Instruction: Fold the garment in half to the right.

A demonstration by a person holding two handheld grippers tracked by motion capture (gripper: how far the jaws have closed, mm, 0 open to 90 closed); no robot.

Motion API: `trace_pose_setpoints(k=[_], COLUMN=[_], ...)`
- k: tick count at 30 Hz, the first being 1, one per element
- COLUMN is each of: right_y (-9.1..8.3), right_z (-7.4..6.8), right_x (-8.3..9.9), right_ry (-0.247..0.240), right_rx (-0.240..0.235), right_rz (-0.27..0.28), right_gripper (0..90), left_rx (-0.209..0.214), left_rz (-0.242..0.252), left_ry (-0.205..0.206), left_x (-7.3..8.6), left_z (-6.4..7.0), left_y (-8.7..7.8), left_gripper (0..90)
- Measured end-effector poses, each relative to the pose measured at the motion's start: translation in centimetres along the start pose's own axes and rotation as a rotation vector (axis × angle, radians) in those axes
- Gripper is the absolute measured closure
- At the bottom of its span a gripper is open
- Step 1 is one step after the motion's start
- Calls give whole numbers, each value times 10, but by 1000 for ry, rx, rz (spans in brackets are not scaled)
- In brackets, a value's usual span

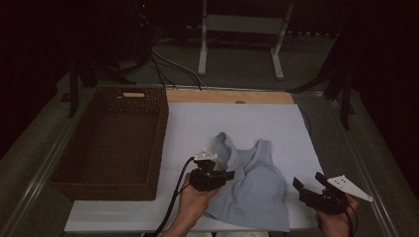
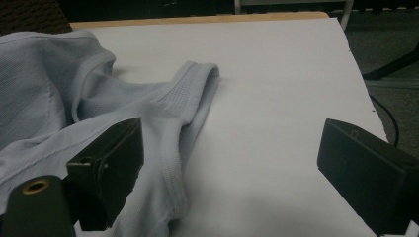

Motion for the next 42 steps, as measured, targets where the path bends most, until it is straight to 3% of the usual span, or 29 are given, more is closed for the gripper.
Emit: trace_pose_setpoints(k=[13,42], right_y=[1,1], right_z=[-2,-4], right_x=[2,10], right_ry=[-7,-45], right_rx=[-3,-2], right_rz=[-10,-64], right_gripper=[113,154], left_rx=[56,102], left_rz=[2,12], left_ry=[-13,-11], left_x=[-4,-16], left_z=[13,31], left_y=[11,23], left_gripper=[842,843])
Point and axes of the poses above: each handheld gripper's, and its own axes: y roughly forward along the jaws, x roughly out of its underside, z roughly to its right, the point moved 8 cm from there along y, roughly forward along the jaws, and after that the axes turned 4 degrees about -z, right-handed, at the moved point
